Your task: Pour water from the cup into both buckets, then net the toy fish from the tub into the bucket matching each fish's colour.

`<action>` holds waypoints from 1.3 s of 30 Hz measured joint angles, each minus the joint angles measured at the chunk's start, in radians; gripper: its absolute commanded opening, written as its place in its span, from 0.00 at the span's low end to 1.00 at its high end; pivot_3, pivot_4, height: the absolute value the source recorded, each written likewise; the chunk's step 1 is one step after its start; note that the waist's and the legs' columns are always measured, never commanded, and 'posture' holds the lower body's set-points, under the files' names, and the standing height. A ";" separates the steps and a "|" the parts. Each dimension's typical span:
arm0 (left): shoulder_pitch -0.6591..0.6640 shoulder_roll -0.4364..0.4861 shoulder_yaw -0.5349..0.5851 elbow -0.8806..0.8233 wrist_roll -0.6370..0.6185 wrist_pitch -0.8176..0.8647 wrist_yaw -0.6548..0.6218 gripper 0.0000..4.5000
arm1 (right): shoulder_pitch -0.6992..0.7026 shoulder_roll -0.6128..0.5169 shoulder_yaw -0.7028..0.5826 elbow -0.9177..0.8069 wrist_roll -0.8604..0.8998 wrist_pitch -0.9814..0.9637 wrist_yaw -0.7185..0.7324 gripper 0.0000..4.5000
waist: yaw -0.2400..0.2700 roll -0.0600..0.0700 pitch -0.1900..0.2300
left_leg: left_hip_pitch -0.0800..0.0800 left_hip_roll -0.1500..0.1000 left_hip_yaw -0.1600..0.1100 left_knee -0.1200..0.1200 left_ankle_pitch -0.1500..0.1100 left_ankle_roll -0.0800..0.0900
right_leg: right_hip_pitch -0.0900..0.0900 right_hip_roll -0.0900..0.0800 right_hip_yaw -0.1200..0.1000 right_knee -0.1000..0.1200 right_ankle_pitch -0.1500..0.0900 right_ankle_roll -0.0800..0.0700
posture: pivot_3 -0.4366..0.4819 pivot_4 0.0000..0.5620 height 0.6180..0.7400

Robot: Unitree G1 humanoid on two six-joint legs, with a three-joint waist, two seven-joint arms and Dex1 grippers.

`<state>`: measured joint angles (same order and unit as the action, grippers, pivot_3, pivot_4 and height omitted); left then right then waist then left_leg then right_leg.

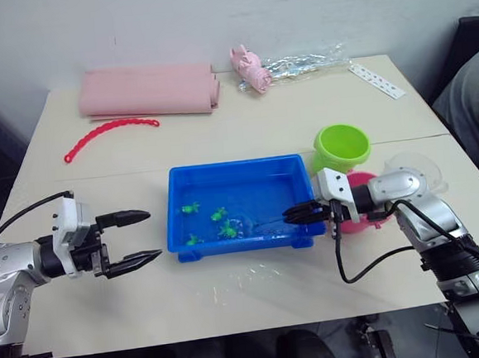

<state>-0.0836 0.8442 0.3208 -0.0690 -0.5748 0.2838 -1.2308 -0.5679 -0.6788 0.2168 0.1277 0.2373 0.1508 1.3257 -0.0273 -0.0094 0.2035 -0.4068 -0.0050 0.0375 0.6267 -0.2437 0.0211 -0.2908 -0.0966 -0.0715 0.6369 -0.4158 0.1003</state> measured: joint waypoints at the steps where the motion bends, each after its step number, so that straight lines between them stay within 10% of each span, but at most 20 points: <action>1: -0.010 0.000 -0.007 0.009 0.004 -0.001 0.000 0.99 | 0.002 0.000 -0.007 0.003 0.003 -0.002 0.003 0.00 | 0.000 0.000 0.000 | 0.000 0.000 0.000 0.000 0.000 0.000 | 0.000 0.000 0.000 0.000 0.000 0.000 | 0.48 0.27 1.00; 39: -0.314 -0.291 -0.164 0.086 0.029 -0.006 0.204 0.99 | 0.476 -0.110 -0.562 -0.401 0.286 0.161 -0.258 0.00 | 0.028 -0.001 0.001 | 0.000 0.000 0.000 0.001 0.000 0.000 | 0.001 0.001 -0.001 -0.001 0.000 0.000 | 0.48 0.27 1.00</action>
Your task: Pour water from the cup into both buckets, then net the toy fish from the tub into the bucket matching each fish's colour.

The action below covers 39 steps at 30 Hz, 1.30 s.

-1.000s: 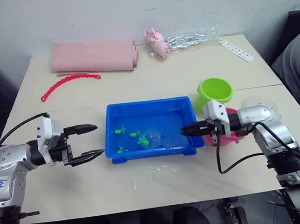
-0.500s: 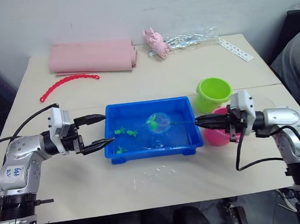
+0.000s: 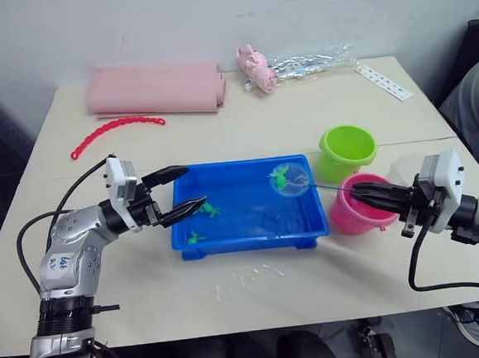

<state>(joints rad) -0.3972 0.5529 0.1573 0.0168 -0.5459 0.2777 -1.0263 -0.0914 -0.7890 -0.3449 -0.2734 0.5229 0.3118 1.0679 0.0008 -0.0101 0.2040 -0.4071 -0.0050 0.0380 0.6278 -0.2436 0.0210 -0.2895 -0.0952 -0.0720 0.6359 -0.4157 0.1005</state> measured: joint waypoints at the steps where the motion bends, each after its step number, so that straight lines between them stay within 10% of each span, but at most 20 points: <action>1: -0.006 -0.005 -0.003 0.001 0.000 0.000 0.000 0.99 | 0.004 0.000 -0.011 -0.001 0.005 0.000 -0.005 0.00 | 0.001 0.000 0.000 | 0.000 0.000 0.000 0.000 0.000 0.000 | 0.000 0.000 0.000 0.000 0.000 0.000 | 0.48 0.27 1.00; 18: -0.034 -0.029 -0.052 0.003 0.000 0.006 -0.037 0.99 | -0.108 -0.124 -0.114 0.212 -0.014 0.009 -0.081 0.00 | 0.000 0.000 0.000 | 0.000 0.000 0.000 0.000 0.000 0.000 | 0.000 0.000 0.000 -0.001 0.000 0.000 | 0.48 0.27 1.00; 39: 0.019 -0.042 -0.052 -0.042 0.023 -0.012 0.044 0.99 | -0.267 -0.180 0.068 0.647 -0.390 -0.570 -0.139 0.00 | -0.001 0.000 0.000 | 0.000 0.000 0.001 0.001 0.000 0.001 | 0.000 0.000 0.000 0.000 0.000 0.000 | 0.48 0.27 1.00</action>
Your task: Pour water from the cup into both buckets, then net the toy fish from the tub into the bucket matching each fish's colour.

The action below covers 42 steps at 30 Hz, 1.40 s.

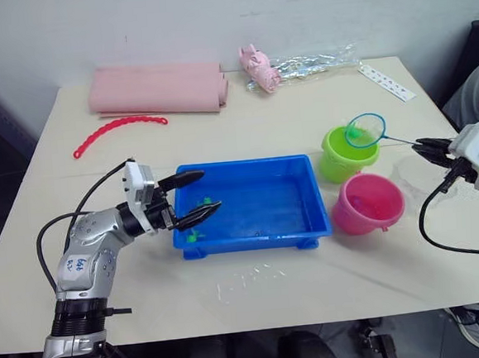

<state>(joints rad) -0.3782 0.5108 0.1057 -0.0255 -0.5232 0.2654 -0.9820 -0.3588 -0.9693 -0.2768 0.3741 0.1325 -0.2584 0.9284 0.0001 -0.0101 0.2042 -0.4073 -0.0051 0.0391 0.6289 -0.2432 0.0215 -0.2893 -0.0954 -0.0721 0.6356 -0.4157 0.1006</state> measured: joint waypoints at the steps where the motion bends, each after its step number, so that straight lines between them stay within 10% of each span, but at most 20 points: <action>1: -0.003 -0.002 0.000 0.001 0.009 -0.011 0.006 0.99 | -0.003 -0.010 0.006 0.015 -0.016 -0.014 -0.003 0.00 | 0.001 0.000 0.000 | 0.000 0.000 0.000 0.000 0.000 0.000 | 0.000 0.000 0.000 0.000 0.000 0.000 | 0.48 0.27 1.00; 25: -0.065 -0.038 -0.008 0.058 0.011 0.020 -0.006 0.99 | -0.062 -0.158 0.154 0.129 -0.384 -0.482 -0.276 0.00 | -0.002 0.000 0.000 | 0.000 0.000 0.000 0.000 0.000 0.000 | 0.000 0.000 0.000 0.000 0.000 0.000 | 0.48 0.27 1.00; 42: 0.067 0.140 0.140 0.033 -0.089 0.054 -0.131 0.99 | 0.026 -0.062 0.011 -0.312 0.423 0.347 0.080 0.00 | -0.001 0.001 0.000 | 0.000 0.001 -0.001 -0.001 0.000 0.000 | 0.000 0.000 0.000 0.000 0.000 0.000 | 0.48 0.27 1.00</action>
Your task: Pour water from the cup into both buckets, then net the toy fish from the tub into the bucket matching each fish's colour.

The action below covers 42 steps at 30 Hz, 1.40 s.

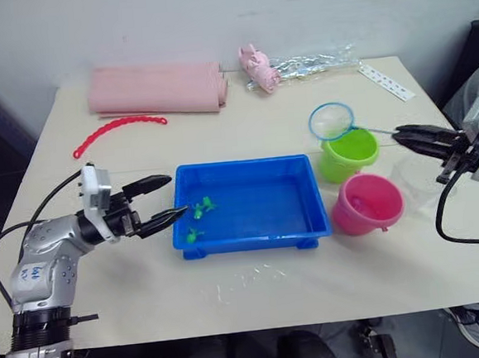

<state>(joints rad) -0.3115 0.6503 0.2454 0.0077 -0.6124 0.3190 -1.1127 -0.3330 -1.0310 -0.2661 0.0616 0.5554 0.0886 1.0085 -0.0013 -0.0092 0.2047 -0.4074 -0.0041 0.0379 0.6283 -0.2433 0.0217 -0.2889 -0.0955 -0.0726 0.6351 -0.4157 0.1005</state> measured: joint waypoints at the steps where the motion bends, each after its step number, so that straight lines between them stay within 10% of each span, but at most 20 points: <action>1: 0.006 0.002 0.006 0.000 -0.005 0.001 -0.002 0.99 | 0.000 0.000 0.005 -0.017 0.010 0.018 0.006 0.00 | 0.000 0.000 0.000 | 0.000 0.000 0.000 0.000 0.000 0.000 | 0.000 0.000 0.000 0.000 0.000 0.000 | 0.48 0.27 1.00; 12: 0.233 0.116 0.136 -0.042 0.027 -0.079 -0.037 0.99 | -0.197 0.208 0.463 -0.119 -0.228 0.193 0.027 0.00 | -0.002 0.000 0.000 | 0.000 0.000 0.000 -0.002 -0.001 0.000 | -0.001 -0.001 0.001 -0.001 0.000 0.000 | 0.48 0.27 1.00; 42: 0.277 0.228 0.142 -0.007 0.066 -0.100 -0.091 0.99 | -0.333 0.442 0.686 -0.130 -0.419 0.449 0.101 0.00 | -0.028 0.000 0.000 | -0.001 -0.001 0.001 -0.006 0.000 -0.002 | -0.007 -0.001 0.002 0.003 0.000 0.000 | 0.48 0.27 1.00</action>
<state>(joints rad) -0.0342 0.8784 0.3879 0.0009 -0.5463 0.2187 -1.2035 -0.6659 -0.5893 0.4195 -0.0689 0.1366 0.5375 1.1099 -0.0291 -0.0092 0.2050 -0.4083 -0.0046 0.0386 0.6220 -0.2437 0.0195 -0.2963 -0.0967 -0.0705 0.6379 -0.4157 0.1004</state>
